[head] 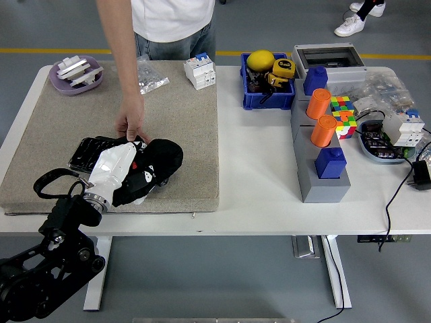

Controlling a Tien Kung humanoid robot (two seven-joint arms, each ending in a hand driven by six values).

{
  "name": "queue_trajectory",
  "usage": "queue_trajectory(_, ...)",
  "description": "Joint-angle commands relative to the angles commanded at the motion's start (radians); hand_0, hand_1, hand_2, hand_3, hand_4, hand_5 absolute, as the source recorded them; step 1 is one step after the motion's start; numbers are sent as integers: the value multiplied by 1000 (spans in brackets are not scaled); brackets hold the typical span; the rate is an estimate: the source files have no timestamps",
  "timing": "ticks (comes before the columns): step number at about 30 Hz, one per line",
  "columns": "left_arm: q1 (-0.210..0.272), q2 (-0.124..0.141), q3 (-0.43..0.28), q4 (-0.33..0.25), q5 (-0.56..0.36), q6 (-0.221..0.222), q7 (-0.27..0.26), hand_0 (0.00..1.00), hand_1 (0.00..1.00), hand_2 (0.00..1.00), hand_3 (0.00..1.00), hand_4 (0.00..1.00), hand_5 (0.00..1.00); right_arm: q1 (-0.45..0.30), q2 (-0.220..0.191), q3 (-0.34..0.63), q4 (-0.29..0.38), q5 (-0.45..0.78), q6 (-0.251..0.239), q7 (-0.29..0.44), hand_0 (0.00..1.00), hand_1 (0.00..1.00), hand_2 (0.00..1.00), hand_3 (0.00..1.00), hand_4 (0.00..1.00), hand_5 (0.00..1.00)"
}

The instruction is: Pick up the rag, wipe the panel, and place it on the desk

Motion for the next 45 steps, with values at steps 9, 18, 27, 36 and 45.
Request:
queue_trajectory(9, 8, -8, -31, 38, -5, 17, -6, 230, 187, 550, 530, 123, 2, 0, 1, 0, 0, -1, 0, -1, 779, 481, 682, 631, 998, 533)
queue_trajectory(18, 10, 2, -131, 115, 11, 27, -10, 229, 188, 548, 530, 129, 2, 0, 1, 4, 2, -4, 0, -1, 780, 479, 682, 631, 998, 534)
queue_trajectory(27, 14, 11, -220, 223, 18, 69, -44, 229, 188, 549, 529, 129, 2, 0, -1, 13, 5, -14, -1, 0, 779, 480, 682, 631, 998, 533)
queue_trajectory(36, 11, 21, -279, 269, 27, 88, -51, 225, 190, 548, 530, 135, 2, -1, 0, 36, 10, -38, -1, 1, 779, 480, 682, 631, 998, 533)
queue_trajectory(45, 4, 37, -318, 332, 25, 88, -53, 224, 191, 548, 532, 142, 2, 0, 0, 38, 10, -37, -1, 2, 779, 478, 682, 631, 998, 533)
